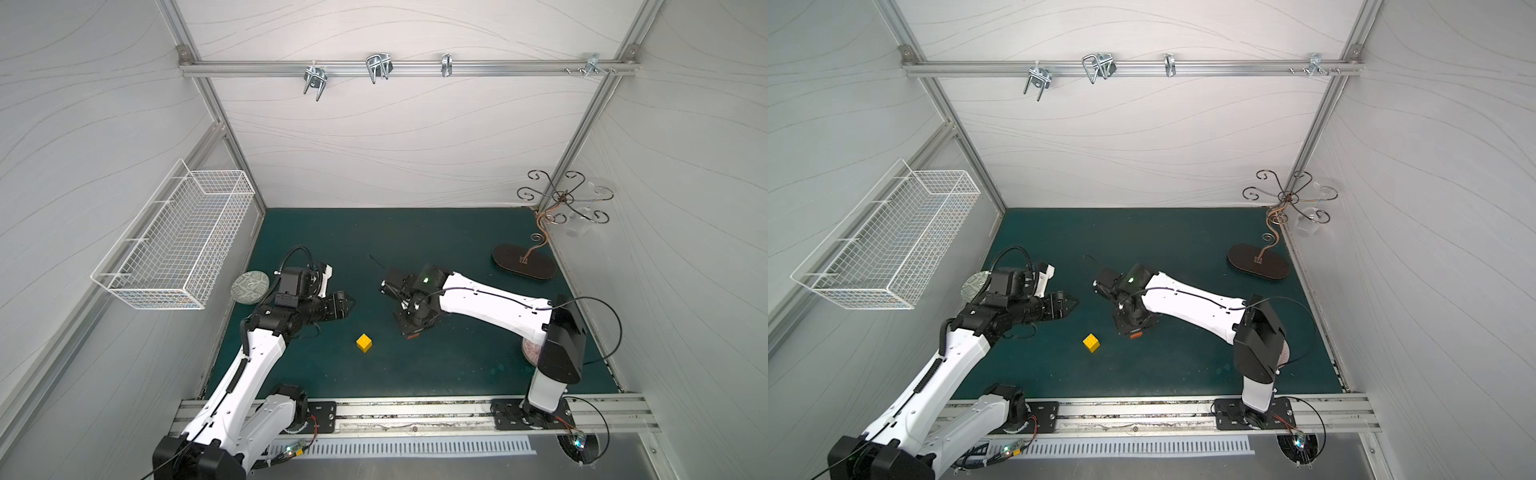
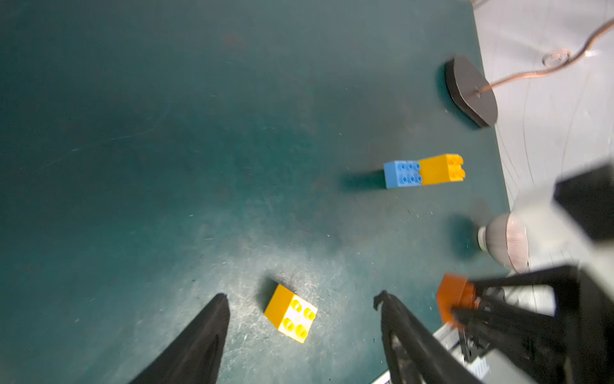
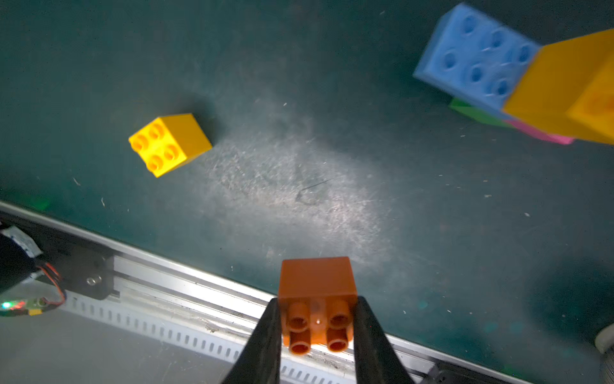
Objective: Assemble the number 4 with lego
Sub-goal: Pick up the lego brick from the center of the board, then assemble the lego brick with the lego brick.
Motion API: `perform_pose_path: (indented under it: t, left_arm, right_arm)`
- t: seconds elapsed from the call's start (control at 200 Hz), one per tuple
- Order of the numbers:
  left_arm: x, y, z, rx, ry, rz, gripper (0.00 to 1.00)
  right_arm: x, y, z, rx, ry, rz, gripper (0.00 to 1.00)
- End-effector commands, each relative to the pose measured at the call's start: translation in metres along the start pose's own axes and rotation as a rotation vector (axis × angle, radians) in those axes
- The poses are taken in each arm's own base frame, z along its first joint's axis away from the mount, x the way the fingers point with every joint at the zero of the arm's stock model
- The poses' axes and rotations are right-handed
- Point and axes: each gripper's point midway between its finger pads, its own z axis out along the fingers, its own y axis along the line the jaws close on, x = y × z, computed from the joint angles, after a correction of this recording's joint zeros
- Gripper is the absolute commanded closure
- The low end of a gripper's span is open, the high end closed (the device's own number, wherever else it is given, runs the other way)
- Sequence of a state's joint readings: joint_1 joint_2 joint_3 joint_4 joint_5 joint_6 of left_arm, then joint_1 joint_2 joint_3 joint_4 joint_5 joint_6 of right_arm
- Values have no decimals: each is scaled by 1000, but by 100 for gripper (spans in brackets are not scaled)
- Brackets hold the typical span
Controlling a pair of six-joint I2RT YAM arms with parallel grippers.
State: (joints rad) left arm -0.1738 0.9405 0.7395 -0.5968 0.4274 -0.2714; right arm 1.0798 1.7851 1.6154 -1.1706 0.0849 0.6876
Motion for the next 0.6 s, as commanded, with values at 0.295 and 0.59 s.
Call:
perform_pose_path:
  t: [0.295,0.59]
  left_arm:
    - [-24,-50,5,153,-41,211,26]
    - [-17,-56,7,192,-29,220,26]
  right_arm:
    - [-51,-66,-28,83,30,102,74]
    - [-67,-91,-12,115,62,142,74]
